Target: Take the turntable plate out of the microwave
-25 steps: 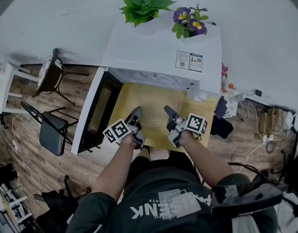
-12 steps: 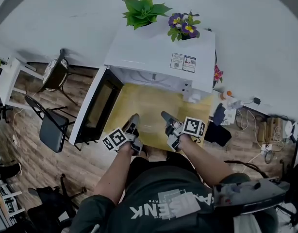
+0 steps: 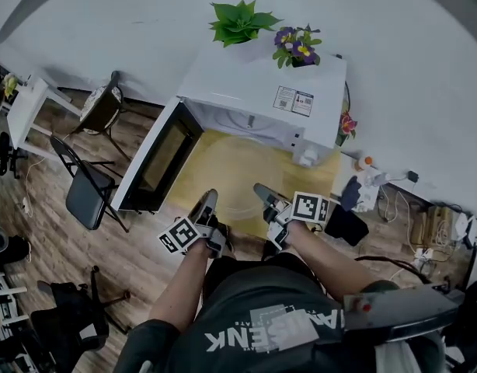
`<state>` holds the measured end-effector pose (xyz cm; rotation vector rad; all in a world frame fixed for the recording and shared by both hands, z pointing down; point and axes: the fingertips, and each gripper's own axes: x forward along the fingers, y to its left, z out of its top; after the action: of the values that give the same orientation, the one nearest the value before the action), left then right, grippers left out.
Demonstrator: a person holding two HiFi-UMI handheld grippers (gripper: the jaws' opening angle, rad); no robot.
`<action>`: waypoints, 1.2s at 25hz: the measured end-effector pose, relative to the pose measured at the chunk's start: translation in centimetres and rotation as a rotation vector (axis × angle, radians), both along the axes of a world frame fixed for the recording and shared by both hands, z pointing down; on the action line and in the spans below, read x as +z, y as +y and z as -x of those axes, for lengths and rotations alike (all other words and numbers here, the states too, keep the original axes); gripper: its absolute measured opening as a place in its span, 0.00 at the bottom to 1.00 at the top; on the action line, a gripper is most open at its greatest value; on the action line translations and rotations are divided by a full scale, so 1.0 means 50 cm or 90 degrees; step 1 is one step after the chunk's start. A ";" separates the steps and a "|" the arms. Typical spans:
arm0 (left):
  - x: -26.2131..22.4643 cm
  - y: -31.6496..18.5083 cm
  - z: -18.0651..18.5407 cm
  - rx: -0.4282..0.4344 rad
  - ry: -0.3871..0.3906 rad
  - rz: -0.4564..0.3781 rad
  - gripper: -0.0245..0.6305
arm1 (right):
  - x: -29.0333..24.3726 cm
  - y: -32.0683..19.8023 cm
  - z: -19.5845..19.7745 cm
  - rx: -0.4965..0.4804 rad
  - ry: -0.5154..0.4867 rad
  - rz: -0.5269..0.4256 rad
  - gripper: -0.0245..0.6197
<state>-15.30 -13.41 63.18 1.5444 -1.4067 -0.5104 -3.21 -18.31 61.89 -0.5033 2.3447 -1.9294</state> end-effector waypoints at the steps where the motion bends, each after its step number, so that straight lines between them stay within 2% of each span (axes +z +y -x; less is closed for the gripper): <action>1: -0.014 0.005 -0.002 -0.004 -0.004 -0.005 0.21 | -0.013 0.003 -0.001 -0.009 -0.003 0.000 0.13; 7: -0.114 0.041 -0.010 -0.012 -0.053 -0.021 0.21 | -0.106 0.017 -0.004 -0.063 -0.021 -0.024 0.13; 11: -0.173 0.042 -0.004 -0.018 -0.030 -0.050 0.21 | -0.165 0.016 0.014 -0.080 -0.030 -0.036 0.13; 13: -0.195 0.043 -0.004 -0.005 -0.029 -0.059 0.21 | -0.196 0.018 0.018 -0.077 -0.042 -0.044 0.13; 17: -0.251 0.048 0.038 0.029 -0.048 -0.064 0.21 | -0.287 0.034 0.063 -0.067 -0.109 -0.079 0.13; 19: -0.285 0.052 0.051 0.050 -0.035 -0.067 0.21 | -0.315 0.041 0.078 -0.058 -0.108 -0.099 0.13; 21: -0.318 0.057 0.063 0.065 -0.032 -0.079 0.20 | -0.358 0.050 0.097 -0.056 -0.136 -0.121 0.13; 23: -0.350 0.065 0.076 0.076 -0.051 -0.096 0.20 | -0.385 0.058 0.105 -0.051 -0.141 -0.131 0.13; 25: -0.374 0.072 0.087 0.087 -0.075 -0.104 0.20 | -0.396 0.063 0.104 -0.039 -0.119 -0.135 0.13; 27: -0.395 0.072 0.093 0.095 -0.083 -0.109 0.20 | -0.428 0.063 0.110 -0.038 -0.131 -0.161 0.13; 30: -0.418 0.073 0.118 0.097 -0.144 -0.097 0.20 | -0.447 0.060 0.114 -0.027 -0.124 -0.164 0.13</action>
<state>-21.20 -9.74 42.28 1.8632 -1.4306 -0.3648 -8.93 -15.29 39.56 -0.2365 2.4418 -1.5754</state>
